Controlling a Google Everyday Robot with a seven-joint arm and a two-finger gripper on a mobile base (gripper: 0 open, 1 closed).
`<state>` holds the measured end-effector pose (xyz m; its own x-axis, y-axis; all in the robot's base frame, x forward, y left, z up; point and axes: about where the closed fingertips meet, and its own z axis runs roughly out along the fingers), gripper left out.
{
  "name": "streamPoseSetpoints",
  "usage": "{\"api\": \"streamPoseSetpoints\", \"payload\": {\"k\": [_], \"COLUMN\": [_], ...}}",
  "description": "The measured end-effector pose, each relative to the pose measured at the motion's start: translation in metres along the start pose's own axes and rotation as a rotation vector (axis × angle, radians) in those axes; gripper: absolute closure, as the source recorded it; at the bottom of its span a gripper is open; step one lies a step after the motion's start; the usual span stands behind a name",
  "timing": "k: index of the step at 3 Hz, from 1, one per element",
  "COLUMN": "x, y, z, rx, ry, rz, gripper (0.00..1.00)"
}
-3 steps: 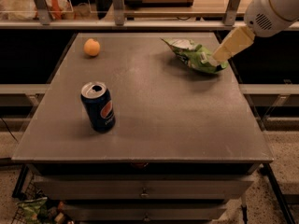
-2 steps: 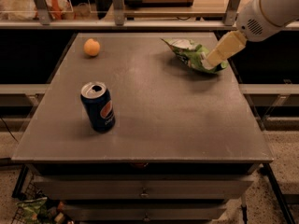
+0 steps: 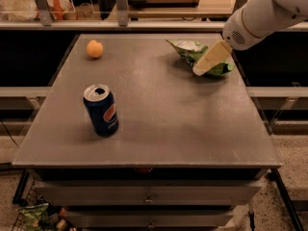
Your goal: Move green rice chip bag near orange
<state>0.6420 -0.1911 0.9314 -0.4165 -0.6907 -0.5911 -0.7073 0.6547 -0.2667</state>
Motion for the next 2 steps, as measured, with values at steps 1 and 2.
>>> {"api": "streamPoseSetpoints", "payload": {"k": [1, 2], "x": [-0.001, 0.006], "y": [-0.005, -0.015], "z": [0.027, 0.043], "rx": [0.024, 0.045], "ry": [0.002, 0.014], "rz": [-0.046, -0.047], "gripper": [0.0, 0.0]}}
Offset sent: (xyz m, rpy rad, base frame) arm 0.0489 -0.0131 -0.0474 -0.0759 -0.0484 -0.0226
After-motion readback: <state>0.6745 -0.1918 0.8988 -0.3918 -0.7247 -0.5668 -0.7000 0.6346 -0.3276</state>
